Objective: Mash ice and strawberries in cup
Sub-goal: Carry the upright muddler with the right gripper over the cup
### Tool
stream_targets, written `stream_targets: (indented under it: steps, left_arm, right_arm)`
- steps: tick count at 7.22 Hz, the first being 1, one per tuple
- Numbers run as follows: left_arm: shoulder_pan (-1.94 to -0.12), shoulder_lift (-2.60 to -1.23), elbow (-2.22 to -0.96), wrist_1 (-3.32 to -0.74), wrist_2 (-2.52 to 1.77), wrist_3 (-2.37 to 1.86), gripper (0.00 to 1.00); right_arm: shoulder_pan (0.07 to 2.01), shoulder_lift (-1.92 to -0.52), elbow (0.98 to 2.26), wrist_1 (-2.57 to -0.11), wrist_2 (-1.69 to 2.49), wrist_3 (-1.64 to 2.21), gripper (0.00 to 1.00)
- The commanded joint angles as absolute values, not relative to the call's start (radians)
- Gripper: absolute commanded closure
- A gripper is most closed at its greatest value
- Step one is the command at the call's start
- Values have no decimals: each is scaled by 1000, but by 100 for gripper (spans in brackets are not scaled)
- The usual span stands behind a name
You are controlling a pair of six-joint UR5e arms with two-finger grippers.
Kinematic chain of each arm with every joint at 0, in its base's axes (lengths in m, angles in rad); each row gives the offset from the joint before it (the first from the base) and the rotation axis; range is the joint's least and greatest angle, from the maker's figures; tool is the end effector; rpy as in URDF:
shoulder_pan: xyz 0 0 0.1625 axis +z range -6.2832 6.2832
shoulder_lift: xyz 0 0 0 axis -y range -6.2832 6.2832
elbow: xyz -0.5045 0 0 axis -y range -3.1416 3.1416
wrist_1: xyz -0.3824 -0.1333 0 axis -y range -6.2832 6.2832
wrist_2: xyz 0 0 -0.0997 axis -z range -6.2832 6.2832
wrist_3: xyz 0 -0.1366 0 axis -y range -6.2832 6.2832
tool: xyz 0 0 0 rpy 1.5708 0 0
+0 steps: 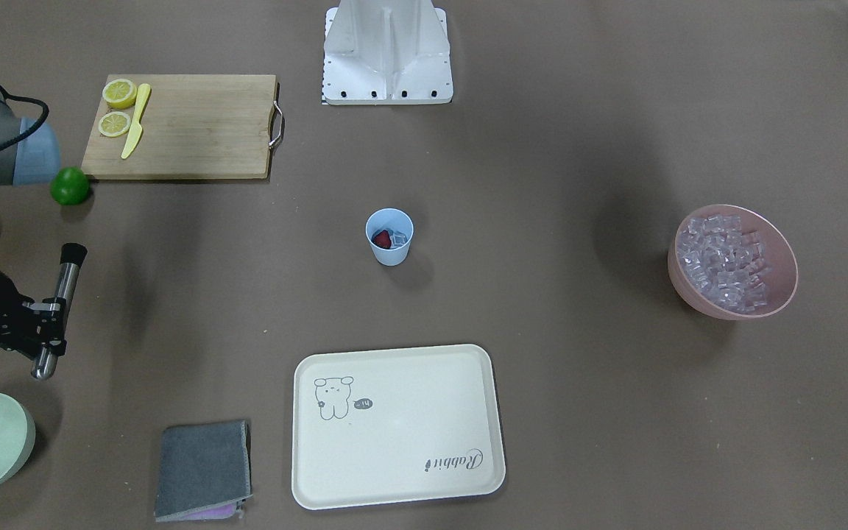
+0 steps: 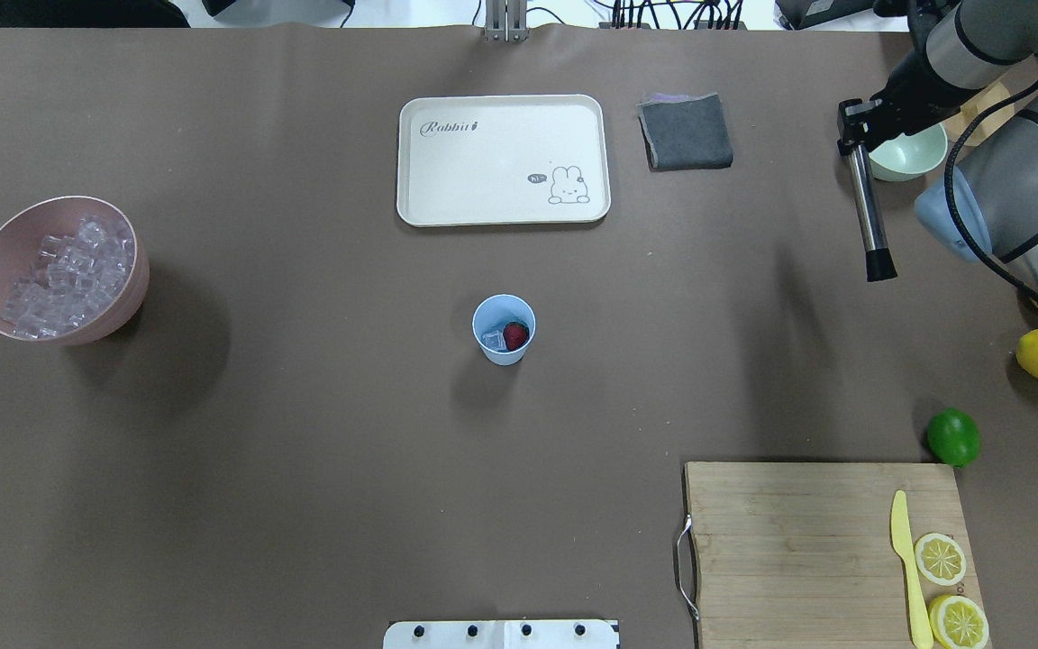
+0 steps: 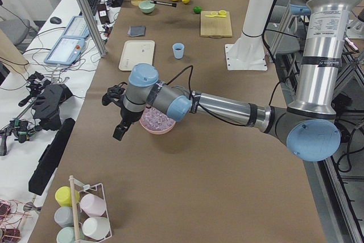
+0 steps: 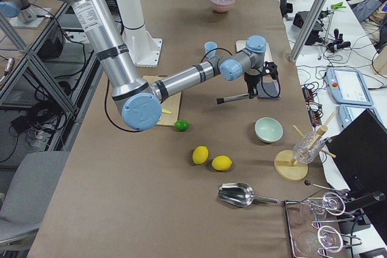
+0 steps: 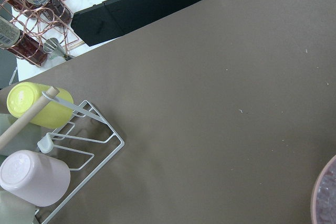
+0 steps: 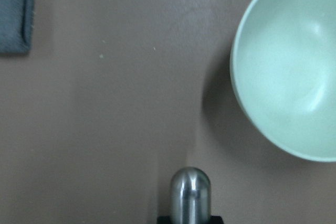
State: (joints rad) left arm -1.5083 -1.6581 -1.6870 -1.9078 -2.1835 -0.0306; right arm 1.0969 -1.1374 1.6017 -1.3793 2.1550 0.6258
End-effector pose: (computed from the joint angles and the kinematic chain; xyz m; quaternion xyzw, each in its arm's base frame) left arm -0.0196 -0.5638 0.6323 0.2407 0.3022 0.0952 0.9174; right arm -0.2689 -0.6513 0.4786 0.1205 -0.3936 -0.0237 0.9110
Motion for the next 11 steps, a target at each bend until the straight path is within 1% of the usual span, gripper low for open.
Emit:
stream_targets:
  steps: [1,3,4,5,9,11]
  left_arm:
    - [-1509,-1649,-1684,-1908,-2300,-31,3]
    - [-1517,-1613,-1690,-1911,-2315,-31,3]
    - [-1517,-1611,-1687,-1908,-2330,-32,3]
    - [-1517,-1605,-1683,-1905,-2330,-32,3]
    - [-1516,-1605,-1677,-1898,-2332,-92,3]
    - [-1516,-1601,-1629,-1910,-2332,-92,3]
  right_arm:
    - [1040,-1123,1798,-1370,2082,751,100]
    - [1031,-1034,1879,-1365,2071,828,100]
    - [1028,-1032,1908,-1291,2042,850,100]
    - [1000,-1035,1905,-1166,1996,874,100]
    - [722,-1032,1904,-929,1546,916,100]
    - [600,-1003,1895,-913,1369,908,100]
